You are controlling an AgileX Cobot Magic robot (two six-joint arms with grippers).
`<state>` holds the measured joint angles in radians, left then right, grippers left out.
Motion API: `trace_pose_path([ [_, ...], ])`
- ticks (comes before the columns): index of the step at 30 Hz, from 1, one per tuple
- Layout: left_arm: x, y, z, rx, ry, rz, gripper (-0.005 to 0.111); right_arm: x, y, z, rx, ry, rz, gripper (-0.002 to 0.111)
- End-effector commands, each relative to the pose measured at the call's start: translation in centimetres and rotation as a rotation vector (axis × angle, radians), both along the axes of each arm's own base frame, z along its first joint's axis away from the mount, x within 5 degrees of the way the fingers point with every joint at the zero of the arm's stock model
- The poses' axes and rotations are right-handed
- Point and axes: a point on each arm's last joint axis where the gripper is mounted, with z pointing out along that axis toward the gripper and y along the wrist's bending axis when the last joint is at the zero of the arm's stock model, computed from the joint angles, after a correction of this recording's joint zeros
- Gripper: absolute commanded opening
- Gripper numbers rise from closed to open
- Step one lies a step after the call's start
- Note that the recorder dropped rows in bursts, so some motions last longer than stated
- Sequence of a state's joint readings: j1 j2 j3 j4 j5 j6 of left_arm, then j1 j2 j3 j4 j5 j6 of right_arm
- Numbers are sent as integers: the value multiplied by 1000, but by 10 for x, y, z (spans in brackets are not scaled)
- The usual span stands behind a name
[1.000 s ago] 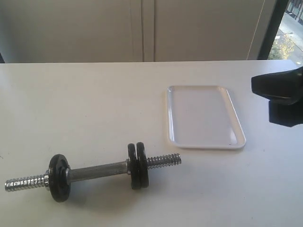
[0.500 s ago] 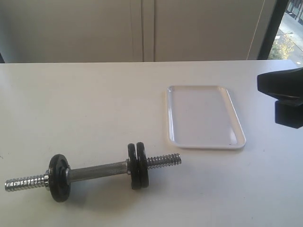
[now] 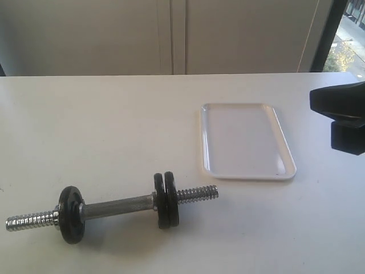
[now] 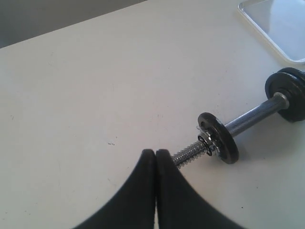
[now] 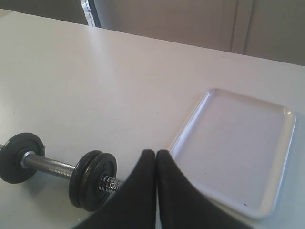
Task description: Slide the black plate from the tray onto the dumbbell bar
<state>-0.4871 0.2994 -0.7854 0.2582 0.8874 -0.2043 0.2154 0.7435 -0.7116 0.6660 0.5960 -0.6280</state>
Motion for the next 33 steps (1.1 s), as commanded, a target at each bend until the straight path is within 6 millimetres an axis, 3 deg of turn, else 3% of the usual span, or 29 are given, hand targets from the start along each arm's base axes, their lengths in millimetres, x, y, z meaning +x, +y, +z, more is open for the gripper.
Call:
trace_pose_path([
  [1, -1, 1, -2, 7, -4, 1, 0, 0, -2, 0, 2, -9, -18, 0],
  [7, 1, 1, -3, 32, -17, -12, 0, 0, -2, 0, 2, -9, -18, 0],
  [24, 19, -10, -57, 84, 78, -28, 0, 0, -2, 0, 3, -9, -19, 0],
  [33, 20, -11, -63, 92, 92, -29, 0, 0, -2, 0, 3, -9, -19, 0],
])
